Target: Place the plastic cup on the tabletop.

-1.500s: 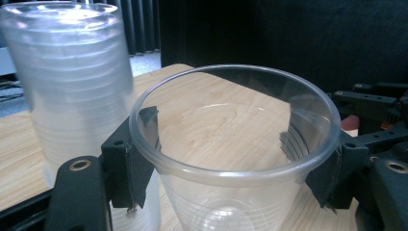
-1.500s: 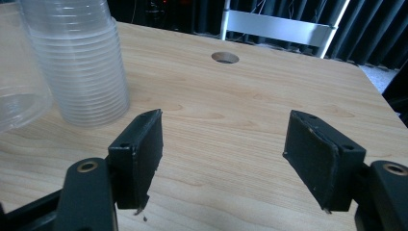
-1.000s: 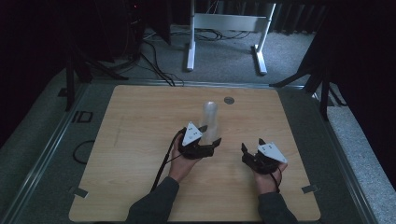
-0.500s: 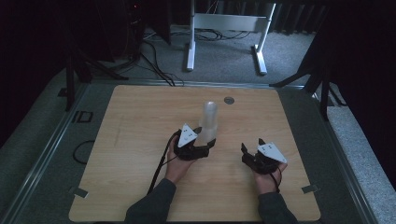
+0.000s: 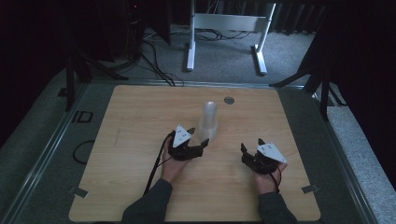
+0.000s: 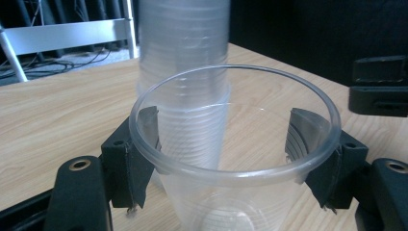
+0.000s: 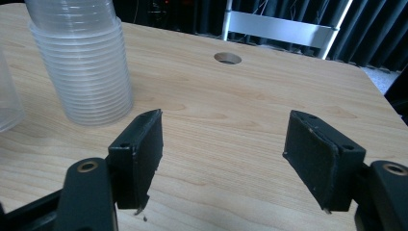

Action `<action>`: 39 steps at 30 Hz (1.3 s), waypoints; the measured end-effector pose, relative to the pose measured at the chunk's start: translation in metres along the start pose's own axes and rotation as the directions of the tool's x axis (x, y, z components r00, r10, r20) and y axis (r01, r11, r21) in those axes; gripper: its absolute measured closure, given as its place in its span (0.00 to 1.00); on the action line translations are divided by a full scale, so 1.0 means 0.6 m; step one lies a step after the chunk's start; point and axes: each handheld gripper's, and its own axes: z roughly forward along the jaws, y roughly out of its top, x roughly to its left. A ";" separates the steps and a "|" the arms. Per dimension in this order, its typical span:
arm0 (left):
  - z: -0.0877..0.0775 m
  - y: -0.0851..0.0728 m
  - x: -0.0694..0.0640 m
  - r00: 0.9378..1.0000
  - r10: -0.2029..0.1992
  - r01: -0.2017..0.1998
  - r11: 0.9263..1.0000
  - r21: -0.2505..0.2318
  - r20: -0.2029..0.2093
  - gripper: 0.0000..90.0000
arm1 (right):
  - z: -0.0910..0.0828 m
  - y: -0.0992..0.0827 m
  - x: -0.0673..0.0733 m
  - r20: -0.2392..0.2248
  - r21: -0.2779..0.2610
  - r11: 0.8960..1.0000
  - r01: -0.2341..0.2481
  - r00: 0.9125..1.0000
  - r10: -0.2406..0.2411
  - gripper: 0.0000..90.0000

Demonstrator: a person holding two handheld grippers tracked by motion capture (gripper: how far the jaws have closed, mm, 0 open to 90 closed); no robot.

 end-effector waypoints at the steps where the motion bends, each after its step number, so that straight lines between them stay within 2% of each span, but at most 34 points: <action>1: 0.000 0.000 0.000 1.000 0.000 0.000 1.000 0.000 0.000 0.31 | 0.000 0.000 0.000 0.000 0.000 1.000 0.000 1.000 0.000 0.33; 16: -0.004 -0.019 0.021 0.999 -0.014 0.015 1.000 0.016 -0.036 0.31 | 0.001 -0.001 0.001 -0.002 0.002 1.000 0.001 1.000 -0.001 0.33; 24: -0.007 -0.024 0.028 0.998 -0.004 0.005 1.000 0.023 -0.058 0.31 | 0.001 -0.001 0.002 -0.004 0.001 1.000 0.002 1.000 -0.002 0.33; 39: -0.010 -0.035 0.041 0.997 -0.009 0.013 0.999 0.039 -0.082 0.31 | 0.001 -0.001 0.002 -0.004 0.001 1.000 0.002 1.000 -0.002 0.33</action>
